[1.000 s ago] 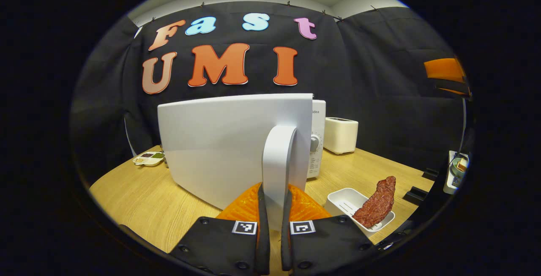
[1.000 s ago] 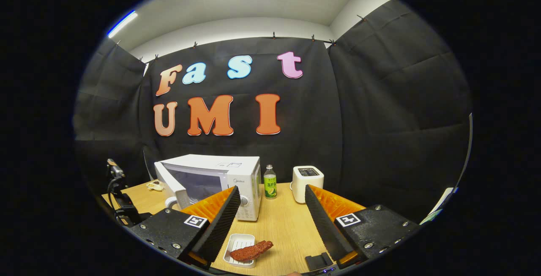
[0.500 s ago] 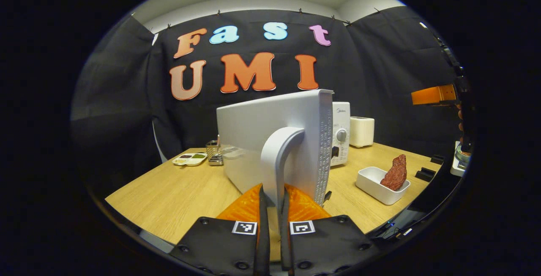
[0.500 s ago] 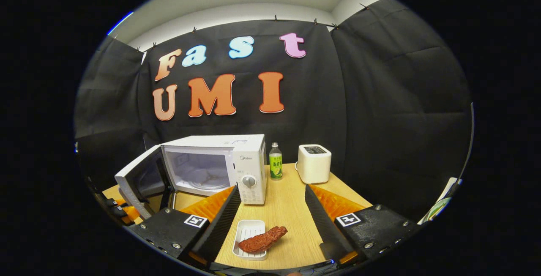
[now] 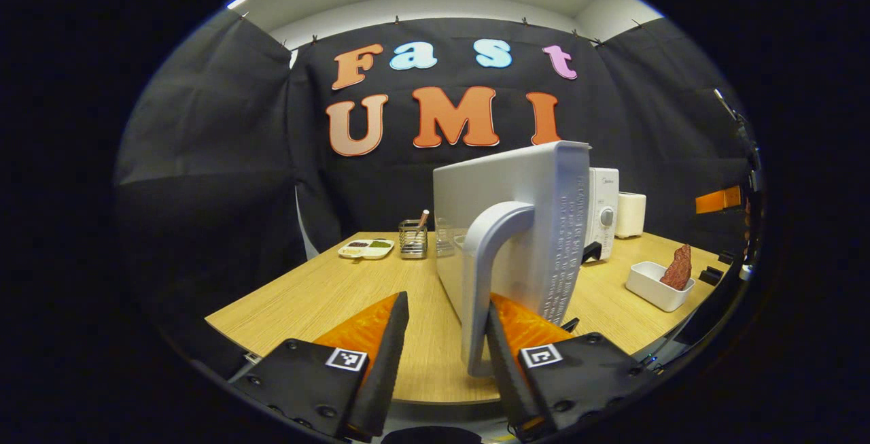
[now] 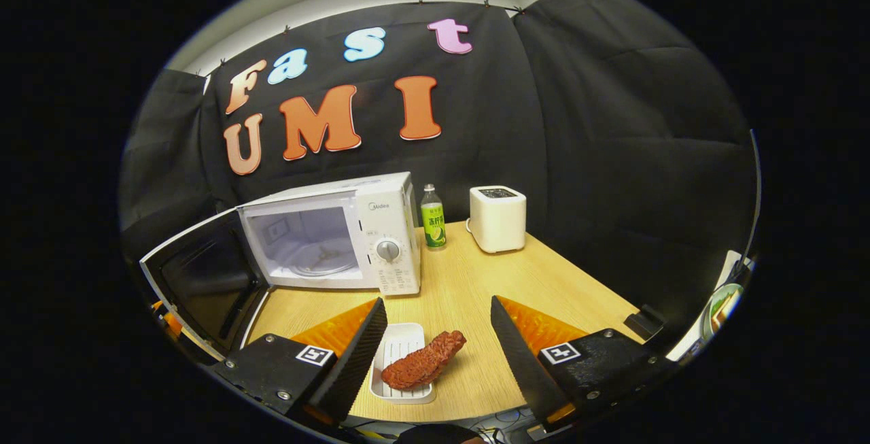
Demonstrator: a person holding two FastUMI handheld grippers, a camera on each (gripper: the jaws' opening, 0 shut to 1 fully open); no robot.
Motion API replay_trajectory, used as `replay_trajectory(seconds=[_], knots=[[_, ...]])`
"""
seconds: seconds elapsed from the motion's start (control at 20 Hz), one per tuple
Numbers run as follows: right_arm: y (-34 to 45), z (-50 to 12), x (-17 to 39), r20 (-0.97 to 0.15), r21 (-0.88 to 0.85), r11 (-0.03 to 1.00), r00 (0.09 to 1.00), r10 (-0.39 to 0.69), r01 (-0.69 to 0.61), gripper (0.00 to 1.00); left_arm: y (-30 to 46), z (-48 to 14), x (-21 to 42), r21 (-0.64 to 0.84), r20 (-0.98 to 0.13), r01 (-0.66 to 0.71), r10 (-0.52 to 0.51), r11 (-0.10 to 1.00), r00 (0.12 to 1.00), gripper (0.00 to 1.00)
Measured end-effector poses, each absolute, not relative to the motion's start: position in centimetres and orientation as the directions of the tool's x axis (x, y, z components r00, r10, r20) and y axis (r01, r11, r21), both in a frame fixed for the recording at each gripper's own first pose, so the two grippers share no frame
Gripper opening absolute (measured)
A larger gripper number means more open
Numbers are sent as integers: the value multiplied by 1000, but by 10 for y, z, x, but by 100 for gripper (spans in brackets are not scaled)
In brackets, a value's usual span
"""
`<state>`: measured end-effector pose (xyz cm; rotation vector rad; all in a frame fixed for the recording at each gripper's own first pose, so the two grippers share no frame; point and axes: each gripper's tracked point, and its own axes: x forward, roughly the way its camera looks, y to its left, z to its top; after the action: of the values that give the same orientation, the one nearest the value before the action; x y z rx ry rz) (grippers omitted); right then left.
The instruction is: Open the microwave oven with the left hand, put the food in, and close the microwave oven.
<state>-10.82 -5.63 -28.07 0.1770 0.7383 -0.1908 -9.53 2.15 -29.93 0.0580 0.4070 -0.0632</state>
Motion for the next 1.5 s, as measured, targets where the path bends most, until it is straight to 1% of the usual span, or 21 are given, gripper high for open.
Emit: replay_trajectory(seconds=[0.05,0.1,0.15,0.2,0.35,0.5,0.65,0.75,0.9,1.1,1.25,1.5], knots=[[-56,-284,-110,-689,102,963,716,-113,250,95,27,-300,-96,43,-401,77,-53,996,914,70],[-57,-288,-112,-697,108,958,708,-117,265,95,32,-300,-96,46,-403,80,-55,996,913,73],[-58,-292,-115,-703,112,953,700,-123,280,94,37,-300,-96,43,-410,79,-54,996,910,74],[-58,-295,-116,-709,114,950,693,-128,292,94,42,-299,-98,37,-413,78,-56,996,909,83],[-57,-308,-120,-734,119,941,667,-132,317,93,54,-297,-109,49,-415,83,-55,995,908,84],[-58,-325,-126,-760,105,937,634,-141,334,92,69,-293,-117,139,-394,84,-22,987,919,84],[-50,-344,-129,-787,111,933,603,-128,342,92,94,-278,-123,171,-353,29,34,985,935,84],[-41,-357,-130,-806,119,932,581,-110,343,92,115,-268,-127,171,-329,-20,76,985,941,84],[-30,-369,-131,-825,123,935,557,-91,334,91,143,-268,-124,155,-332,-74,123,985,935,84],[-24,-385,-130,-847,121,926,523,-92,358,90,161,-279,-112,136,-350,-107,148,985,925,84],[-27,-393,-128,-855,141,911,511,-84,387,84,164,-288,-110,125,-363,-112,150,986,919,84],[-25,-407,-121,-861,235,861,507,-31,452,72,164,-292,-107,126,-370,-114,153,985,916,84]])
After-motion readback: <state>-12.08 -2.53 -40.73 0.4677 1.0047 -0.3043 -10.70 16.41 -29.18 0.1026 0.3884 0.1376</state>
